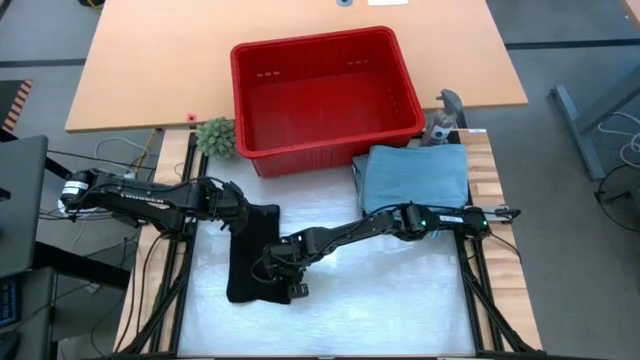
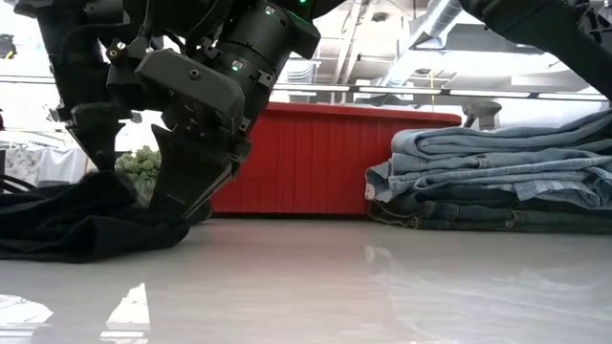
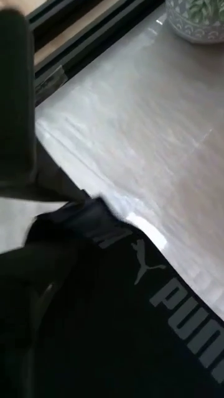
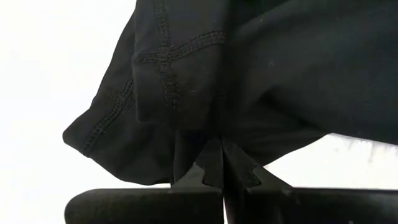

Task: Fold Laundry from Bin
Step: Fold the black boxer short

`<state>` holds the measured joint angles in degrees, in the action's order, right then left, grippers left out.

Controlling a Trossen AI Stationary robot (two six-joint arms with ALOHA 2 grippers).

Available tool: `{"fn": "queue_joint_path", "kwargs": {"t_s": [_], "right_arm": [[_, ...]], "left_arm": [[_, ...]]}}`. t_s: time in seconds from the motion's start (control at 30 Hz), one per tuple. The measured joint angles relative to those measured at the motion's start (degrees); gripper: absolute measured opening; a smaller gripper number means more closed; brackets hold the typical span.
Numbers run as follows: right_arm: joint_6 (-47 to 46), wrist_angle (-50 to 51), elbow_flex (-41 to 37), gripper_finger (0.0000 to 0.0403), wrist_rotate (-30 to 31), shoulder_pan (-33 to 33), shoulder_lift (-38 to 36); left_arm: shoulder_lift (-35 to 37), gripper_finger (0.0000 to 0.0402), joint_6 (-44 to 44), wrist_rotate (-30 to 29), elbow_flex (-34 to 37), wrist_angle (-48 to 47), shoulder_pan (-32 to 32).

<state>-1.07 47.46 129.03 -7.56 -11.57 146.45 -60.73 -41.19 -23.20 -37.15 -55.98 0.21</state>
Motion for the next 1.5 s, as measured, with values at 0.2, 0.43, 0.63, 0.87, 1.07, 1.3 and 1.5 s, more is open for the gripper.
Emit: {"fn": "queue_joint_path", "kwargs": {"t_s": [0.2, 0.43, 0.63, 0.87, 1.07, 1.3, 1.5], "right_arm": [[0.0, 0.1, 0.0, 0.0015, -0.1, -0.3, 0.0], [-0.9, 0.4, 0.0, 0.0015, -0.1, -0.6, 0.1], [-0.8, 1.6, 0.0, 0.0015, -0.1, -0.6, 0.1], [-0.4, 1.7, 0.0, 0.0015, -0.1, -0.6, 0.1], [-0.3, 1.5, 0.0, 0.0015, -0.3, -0.2, 0.1], [0.0, 1.5, 0.0, 0.0015, -0.5, -0.2, 0.1], [-0.2, 1.7, 0.0, 0.0015, -1.0, -0.2, 0.1]], "left_arm": [[0.0, 0.017, -7.6, 0.1, 0.0, -4.8, 0.0], [2.8, 0.0205, -22.2, 7.6, 0.0, -3.5, -4.4], [9.1, 0.0206, -31.2, 5.1, 0.0, 13.3, -19.3], [6.0, 0.019, -56.8, -21.3, 2.4, 17.7, -45.1], [-8.7, 0.0125, -69.5, -22.8, 3.9, 24.7, -54.9], [-24.0, 0.0047, -76.9, -20.0, 2.9, 29.3, -54.9], [-31.5, 0.0003, -73.6, -11.0, -1.0, 34.6, -54.6]]}}
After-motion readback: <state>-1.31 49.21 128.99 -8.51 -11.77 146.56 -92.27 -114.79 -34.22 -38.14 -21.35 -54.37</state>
